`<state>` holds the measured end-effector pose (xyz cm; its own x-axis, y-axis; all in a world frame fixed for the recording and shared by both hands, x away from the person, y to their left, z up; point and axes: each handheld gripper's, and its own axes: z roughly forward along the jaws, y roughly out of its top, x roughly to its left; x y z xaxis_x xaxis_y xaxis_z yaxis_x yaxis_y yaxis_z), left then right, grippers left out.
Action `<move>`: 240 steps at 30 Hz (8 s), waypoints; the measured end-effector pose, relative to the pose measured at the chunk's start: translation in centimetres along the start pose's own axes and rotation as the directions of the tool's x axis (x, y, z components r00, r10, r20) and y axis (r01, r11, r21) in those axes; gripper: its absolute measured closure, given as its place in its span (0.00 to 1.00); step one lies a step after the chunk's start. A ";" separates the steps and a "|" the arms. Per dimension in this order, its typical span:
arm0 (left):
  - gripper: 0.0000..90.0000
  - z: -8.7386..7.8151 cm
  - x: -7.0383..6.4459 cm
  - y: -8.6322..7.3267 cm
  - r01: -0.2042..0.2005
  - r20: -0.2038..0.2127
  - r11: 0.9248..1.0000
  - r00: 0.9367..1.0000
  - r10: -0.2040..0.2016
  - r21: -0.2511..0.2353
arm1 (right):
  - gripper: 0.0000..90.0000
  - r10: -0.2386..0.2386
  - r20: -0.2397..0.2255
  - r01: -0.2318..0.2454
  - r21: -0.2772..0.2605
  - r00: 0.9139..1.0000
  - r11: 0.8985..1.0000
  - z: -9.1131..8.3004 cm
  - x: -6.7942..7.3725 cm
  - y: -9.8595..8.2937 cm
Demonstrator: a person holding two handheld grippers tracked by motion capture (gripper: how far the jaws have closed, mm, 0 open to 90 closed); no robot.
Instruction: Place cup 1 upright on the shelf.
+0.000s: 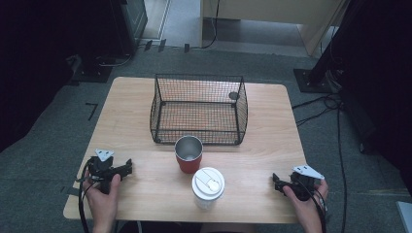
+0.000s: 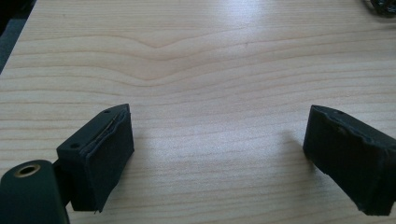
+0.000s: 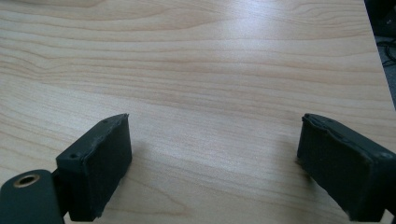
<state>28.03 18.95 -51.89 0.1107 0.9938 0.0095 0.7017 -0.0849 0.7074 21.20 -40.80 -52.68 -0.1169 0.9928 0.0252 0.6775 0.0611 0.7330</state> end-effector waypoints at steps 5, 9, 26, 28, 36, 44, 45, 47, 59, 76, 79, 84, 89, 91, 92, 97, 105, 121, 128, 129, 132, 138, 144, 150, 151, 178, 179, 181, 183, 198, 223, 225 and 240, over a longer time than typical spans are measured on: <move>0.10 0.0 0.0 0.0 0.001 0.001 1.000 1.000 -0.001 -0.001 | 0.11 0.000 0.000 0.000 0.000 1.000 1.000 0.0 0.0 0.0; 0.10 0.0 0.0 0.0 0.001 0.000 1.000 1.000 -0.001 -0.001 | 0.11 0.000 0.000 0.000 0.000 1.000 1.000 0.0 0.0 0.0; 0.01 -0.3 -0.5 0.0 -0.018 0.042 1.000 0.999 0.017 0.006 | 0.00 0.041 0.044 -0.042 0.026 0.998 0.999 0.2 -0.1 0.1; 0.01 -0.5 -1.2 0.4 -0.029 0.055 1.000 0.998 0.030 -0.004 | 0.00 0.041 0.044 -0.043 0.026 0.998 0.999 0.2 -0.1 0.1; 0.01 -1.3 -3.1 1.4 -0.045 0.121 0.998 0.991 0.049 -0.041 | 0.00 0.042 0.044 -0.043 0.026 0.998 0.999 0.2 -0.1 0.1; 0.01 -2.6 -5.9 2.8 -0.078 0.229 0.994 0.969 0.094 -0.080 | 0.00 0.040 0.043 -0.042 0.026 0.998 0.999 0.2 -0.1 0.1; 0.01 -2.6 -5.9 2.8 -0.078 0.229 0.994 0.969 0.094 -0.080 | 0.00 0.042 0.044 -0.043 0.026 0.998 0.999 0.2 -0.1 0.1; 0.01 -2.8 -6.6 3.1 -0.083 0.232 0.992 0.967 0.103 -0.093 | 0.00 0.040 0.043 -0.042 0.026 0.998 0.999 0.2 -0.1 0.1; 0.00 -4.6 -10.1 4.3 -0.132 0.351 0.979 0.919 0.180 -0.155 | 0.00 0.041 0.043 -0.042 0.026 0.998 0.999 0.2 -0.1 0.1; 0.00 -5.2 -14.0 4.2 -0.207 0.449 0.962 0.853 0.266 -0.177 | 0.00 0.041 0.043 -0.042 0.026 0.998 0.999 0.2 -0.1 0.1; 0.00 -5.1 -14.5 4.2 -0.224 0.451 0.959 0.848 0.279 -0.174 | 0.00 0.041 0.043 -0.042 0.026 0.998 0.999 0.2 -0.1 0.1; 0.00 -4.7 -15.3 4.3 -0.251 0.448 0.952 0.841 0.303 -0.173 | 0.00 0.041 0.043 -0.042 0.026 0.998 0.999 0.2 -0.1 0.1; 0.00 -4.4 -16.0 4.7 -0.284 0.444 0.942 0.831 0.335 -0.179 | 0.00 0.041 0.043 -0.042 0.026 0.998 0.999 0.2 -0.1 0.1; 0.00 -4.4 -16.2 5.1 -0.278 0.449 0.942 0.829 0.334 -0.187 | 0.00 0.041 0.043 -0.042 0.025 0.998 0.999 0.2 -0.1 0.1; 0.00 -4.4 -16.2 5.1 -0.278 0.449 0.942 0.829 0.334 -0.187 | 0.00 0.041 0.043 -0.042 0.025 0.998 0.999 0.2 -0.1 0.1; 0.00 -4.1 -16.7 5.8 -0.297 0.453 0.933 0.816 0.358 -0.203 | 0.00 0.041 0.042 -0.042 0.026 0.998 0.999 0.2 -0.1 0.1; 0.00 -4.0 -17.4 6.9 -0.287 0.464 0.933 0.810 0.358 -0.219 | 0.00 0.040 0.042 -0.041 0.026 0.998 0.999 0.2 -0.1 0.1; 0.07 -3.4 -19.2 8.0 -0.313 0.433 0.930 0.823 0.367 -0.194 | 0.00 0.039 0.041 -0.040 0.026 0.998 0.999 0.3 -0.2 0.1; 0.08 -3.3 -18.9 7.9 -0.307 0.413 0.928 0.833 0.369 -0.209 | 0.00 0.039 0.041 -0.041 0.027 0.998 0.999 0.3 -0.1 0.2; 0.08 -3.3 -18.9 7.9 -0.303 0.409 0.928 0.835 0.367 -0.215 | 0.00 0.039 0.041 -0.040 0.027 0.998 0.999 0.3 -0.1 0.2; 0.08 -3.5 -18.6 7.8 -0.295 0.398 0.928 0.842 0.365 -0.226 | 0.00 0.039 0.041 -0.040 0.026 0.998 0.999 0.3 -0.2 0.2; 0.08 -4.3 -18.2 8.0 -0.250 0.374 0.920 0.857 0.356 -0.301 | 0.00 0.038 0.041 -0.040 0.026 0.998 0.999 0.3 -0.2 0.2; 0.08 -5.2 -17.8 8.3 -0.198 0.366 0.907 0.867 0.339 -0.371 | 0.00 0.038 0.041 -0.039 0.027 0.998 0.999 0.3 -0.2 0.2; 0.08 -6.0 -17.5 8.4 -0.143 0.330 0.869 0.886 0.326 -0.474 | 0.00 0.039 0.041 -0.040 0.026 0.998 0.999 0.3 -0.2 0.2; 0.08 -6.3 -17.4 8.5 -0.126 0.322 0.855 0.891 0.321 -0.504 | 0.00 0.037 0.040 -0.038 0.026 0.999 0.999 0.3 -0.2 0.2; 0.09 -7.7 -16.8 10.6 0.002 0.237 0.642 0.930 0.281 -0.766 | 0.00 0.041 0.040 -0.042 0.025 0.998 0.999 0.3 -0.1 0.2; 0.09 -7.6 -16.8 10.7 0.003 0.238 0.641 0.930 0.280 -0.768 | 0.00 0.040 0.041 -0.041 0.025 0.998 0.999 0.3 -0.2 0.2; 0.09 -7.4 -16.8 11.0 -0.008 0.229 0.646 0.931 0.283 -0.764 | 0.00 0.040 0.041 -0.041 0.025 0.998 0.999 0.3 -0.2 0.2; 0.09 -7.3 -16.9 11.4 0.001 0.235 0.634 0.929 0.285 -0.773 | 0.00 0.040 0.041 -0.041 0.025 0.998 0.999 0.3 -0.2 0.2; 0.09 -6.1 -17.0 13.9 0.104 0.246 0.553 0.951 0.188 -0.827 | 0.00 0.040 0.040 -0.041 0.025 0.998 0.999 0.3 -0.2 0.2; 0.08 1.3 -18.3 18.4 0.037 0.135 0.620 0.985 0.111 -0.784 | 0.00 0.037 0.037 -0.038 0.027 0.999 0.999 0.4 -0.2 0.3; 0.08 1.7 -18.3 18.5 0.038 0.135 0.623 0.985 0.109 -0.781 | 0.00 0.037 0.037 -0.038 0.027 0.999 0.999 0.4 -0.2 0.3; 0.08 6.6 -18.5 20.2 0.006 0.104 0.738 0.991 0.088 -0.675 | 0.00 0.035 0.035 -0.036 0.027 0.999 0.999 0.4 -0.2 0.3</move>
<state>44.80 -1.66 -42.38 0.2445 0.9696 -0.0022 0.0433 -0.0087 0.9990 21.71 -40.96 -52.77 -0.0676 0.9974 0.0266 0.7002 0.0284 0.7133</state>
